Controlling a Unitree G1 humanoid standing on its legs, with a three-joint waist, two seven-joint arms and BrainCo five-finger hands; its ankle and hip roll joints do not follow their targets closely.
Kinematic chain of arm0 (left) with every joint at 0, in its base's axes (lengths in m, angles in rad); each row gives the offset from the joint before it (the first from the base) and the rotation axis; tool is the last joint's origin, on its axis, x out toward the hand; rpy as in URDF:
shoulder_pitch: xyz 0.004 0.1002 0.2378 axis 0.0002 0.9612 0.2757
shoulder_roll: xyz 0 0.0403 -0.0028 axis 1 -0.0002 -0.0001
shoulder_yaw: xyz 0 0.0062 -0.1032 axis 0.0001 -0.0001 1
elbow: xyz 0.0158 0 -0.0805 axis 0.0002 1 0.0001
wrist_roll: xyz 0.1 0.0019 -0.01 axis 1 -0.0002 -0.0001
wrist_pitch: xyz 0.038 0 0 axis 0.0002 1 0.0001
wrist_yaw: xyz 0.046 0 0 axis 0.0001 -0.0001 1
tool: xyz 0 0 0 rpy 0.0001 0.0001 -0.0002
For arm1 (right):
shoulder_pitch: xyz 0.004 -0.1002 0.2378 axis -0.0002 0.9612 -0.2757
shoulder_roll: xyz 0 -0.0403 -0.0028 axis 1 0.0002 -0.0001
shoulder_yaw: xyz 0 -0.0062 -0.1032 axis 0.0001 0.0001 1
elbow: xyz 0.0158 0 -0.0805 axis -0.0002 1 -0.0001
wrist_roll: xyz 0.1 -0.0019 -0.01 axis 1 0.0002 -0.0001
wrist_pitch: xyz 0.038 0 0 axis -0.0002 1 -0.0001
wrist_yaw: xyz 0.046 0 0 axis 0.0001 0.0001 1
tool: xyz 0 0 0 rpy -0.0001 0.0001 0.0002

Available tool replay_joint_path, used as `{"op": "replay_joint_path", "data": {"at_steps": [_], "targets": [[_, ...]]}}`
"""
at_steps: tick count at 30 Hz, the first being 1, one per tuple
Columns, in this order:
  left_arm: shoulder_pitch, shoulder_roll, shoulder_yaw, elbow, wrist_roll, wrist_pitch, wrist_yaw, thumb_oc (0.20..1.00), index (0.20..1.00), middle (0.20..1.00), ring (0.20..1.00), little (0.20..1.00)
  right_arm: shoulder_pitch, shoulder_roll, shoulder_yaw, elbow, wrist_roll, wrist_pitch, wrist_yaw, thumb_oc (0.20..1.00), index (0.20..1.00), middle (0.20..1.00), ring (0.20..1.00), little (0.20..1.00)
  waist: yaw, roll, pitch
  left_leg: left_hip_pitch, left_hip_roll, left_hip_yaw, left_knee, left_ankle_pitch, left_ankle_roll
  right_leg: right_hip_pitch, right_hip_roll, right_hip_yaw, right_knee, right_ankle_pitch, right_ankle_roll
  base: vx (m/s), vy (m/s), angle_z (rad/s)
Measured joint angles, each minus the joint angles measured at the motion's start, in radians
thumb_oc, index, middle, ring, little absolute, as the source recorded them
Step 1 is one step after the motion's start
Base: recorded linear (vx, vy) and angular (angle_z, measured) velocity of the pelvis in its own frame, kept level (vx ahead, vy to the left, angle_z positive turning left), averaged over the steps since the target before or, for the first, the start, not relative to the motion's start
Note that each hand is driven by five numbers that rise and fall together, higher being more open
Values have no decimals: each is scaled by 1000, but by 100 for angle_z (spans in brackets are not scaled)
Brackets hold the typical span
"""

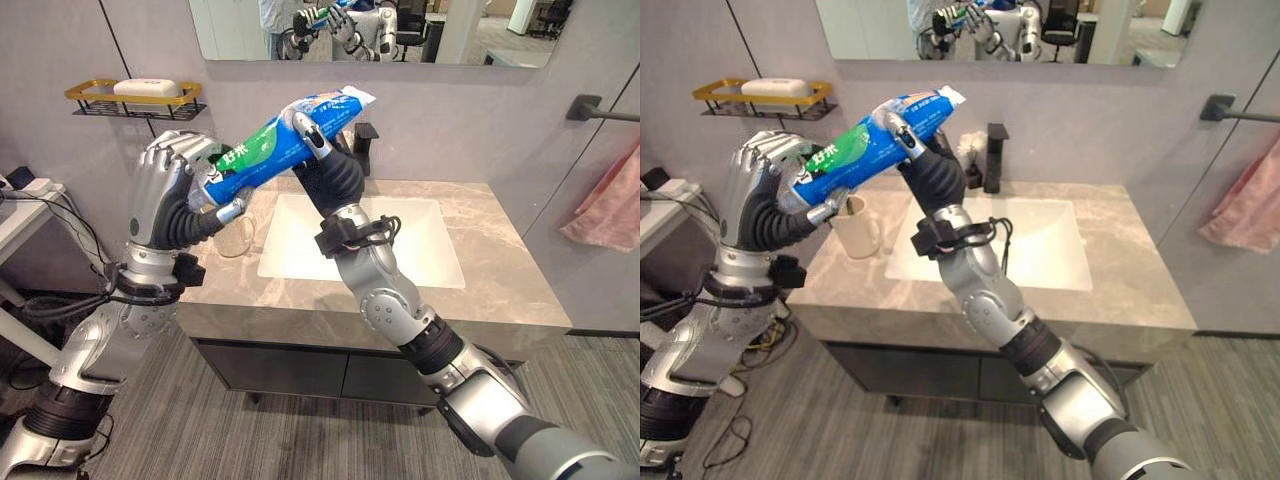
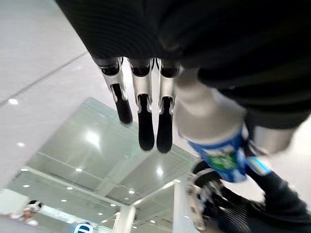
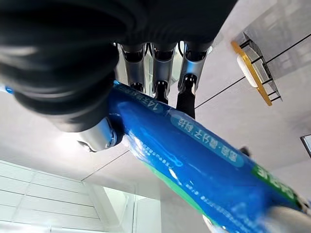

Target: Put brush and paste in cup on sink, flatten towel.

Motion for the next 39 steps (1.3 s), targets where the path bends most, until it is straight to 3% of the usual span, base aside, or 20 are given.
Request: {"op": "replay_joint_path", "data": {"at_steps": [8,16,23,27,28,31,35,37,39], "targets": [[62,-49,36,-5,-36,1,1,1000,1000,1000,1000,1000,22,11,-50,4,-14,-20,-43,200,200,200,200,200,53,-4,-1,-36,-7,-53,0,8,1,0,-4,-49,0,-9,2,1,6,21],[140,-85,115,-7,-87,0,26,1000,1000,1000,1000,1000,24,32,-139,35,-62,-61,-99,200,200,200,200,200,99,-29,12,-77,-26,-115,0,15,6,0,-19,-116,0,-22,12,13,-1,22],[354,-138,238,46,-204,-7,61,1000,1000,1000,1000,1000,24,-10,-273,35,-125,-88,-163,200,200,200,200,200,190,-65,59,-121,-48,-176,0,18,8,-1,-34,-181,-1,-35,24,43,-9,29],[405,-186,266,173,-289,-19,61,1000,1000,1000,1000,1000,19,-39,-332,41,-188,-95,-205,200,200,200,200,200,238,-92,83,-145,-67,-213,2,20,10,-3,-46,-221,0,-42,31,57,-5,30],[426,-239,256,329,-361,-15,57,1000,1000,1000,1000,1000,8,-65,-337,49,-234,-95,-231,200,200,200,200,200,248,-102,89,-158,-76,-227,2,20,10,-7,-53,-234,0,-44,35,46,-7,18],[463,-250,235,453,-409,6,31,1000,1000,1000,1000,1000,-7,-106,-347,81,-263,-94,-246,200,200,200,200,200,270,-135,113,-161,-78,-228,2,20,10,-8,-54,-236,0,-45,35,47,0,8],[413,-248,102,779,-438,43,-47,1000,1000,1000,1000,1000,-79,-139,-356,181,-323,-76,-268,200,200,200,200,200,271,-135,119,-178,-92,-242,14,19,10,-12,-65,-254,-4,-43,37,24,16,11],[380,-322,101,1015,-519,77,-93,1000,1000,1000,1000,1000,-105,-160,-357,196,-328,-63,-282,200,200,200,200,200,265,-150,127,-185,-91,-245,17,18,10,-16,-63,-254,-4,-43,37,10,5,2],[384,-360,97,1054,-549,106,-112,1000,1000,1000,1000,1000,-109,-179,-357,197,-328,-57,-285,200,200,200,200,200,266,-160,130,-192,-91,-249,19,19,11,-20,-62,-255,-6,-43,37,14,10,4]]}}
